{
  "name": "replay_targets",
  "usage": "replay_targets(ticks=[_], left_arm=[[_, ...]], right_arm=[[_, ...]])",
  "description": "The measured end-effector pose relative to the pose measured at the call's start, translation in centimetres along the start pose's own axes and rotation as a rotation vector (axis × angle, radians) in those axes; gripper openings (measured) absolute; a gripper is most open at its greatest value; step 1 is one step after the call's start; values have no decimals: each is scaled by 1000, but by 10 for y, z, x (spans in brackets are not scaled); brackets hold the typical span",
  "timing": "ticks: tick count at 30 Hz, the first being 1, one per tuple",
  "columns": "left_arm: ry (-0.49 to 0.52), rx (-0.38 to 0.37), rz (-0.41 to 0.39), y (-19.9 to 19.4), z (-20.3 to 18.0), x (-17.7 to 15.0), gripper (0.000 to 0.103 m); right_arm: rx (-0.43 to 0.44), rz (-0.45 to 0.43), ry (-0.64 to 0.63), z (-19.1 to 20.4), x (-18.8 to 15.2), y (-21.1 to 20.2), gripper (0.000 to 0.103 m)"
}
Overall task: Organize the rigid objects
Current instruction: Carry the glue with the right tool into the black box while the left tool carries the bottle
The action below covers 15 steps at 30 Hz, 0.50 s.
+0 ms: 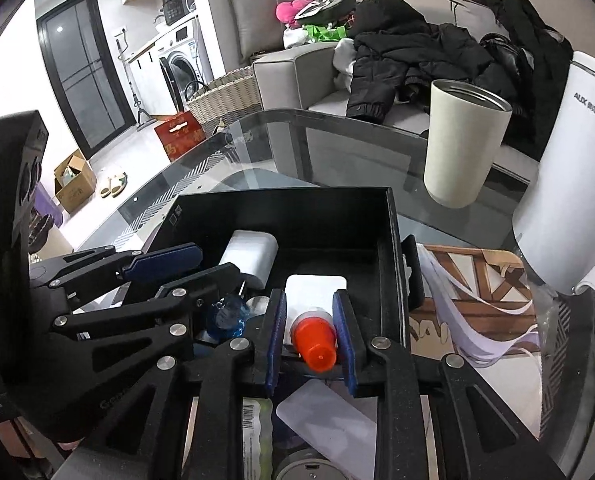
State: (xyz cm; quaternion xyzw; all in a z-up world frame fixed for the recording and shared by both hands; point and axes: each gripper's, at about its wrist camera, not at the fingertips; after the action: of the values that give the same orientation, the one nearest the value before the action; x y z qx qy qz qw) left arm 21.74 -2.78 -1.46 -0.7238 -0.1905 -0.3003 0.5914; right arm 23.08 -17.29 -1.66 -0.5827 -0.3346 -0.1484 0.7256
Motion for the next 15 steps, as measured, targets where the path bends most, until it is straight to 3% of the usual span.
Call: replay_targets(ticks=[9, 15], left_arm=[[-16, 8, -47, -11, 5, 0, 51], [-21, 38, -135, -30, 2, -1, 53]], right_arm=[[6, -12, 25, -4, -1, -11, 38], [12, -33, 14, -1, -4, -22, 43]])
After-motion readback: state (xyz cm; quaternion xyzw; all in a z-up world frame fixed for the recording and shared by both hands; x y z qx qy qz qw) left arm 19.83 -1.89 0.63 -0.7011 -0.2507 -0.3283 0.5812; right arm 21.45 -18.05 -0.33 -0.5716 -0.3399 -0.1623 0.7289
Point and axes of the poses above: each gripper's, at about its wrist camera, not at the fingertips, and y roughly the way its jaws point, z to its left, x to its top, and after that the axes turned 1 degree about -z, right-handed
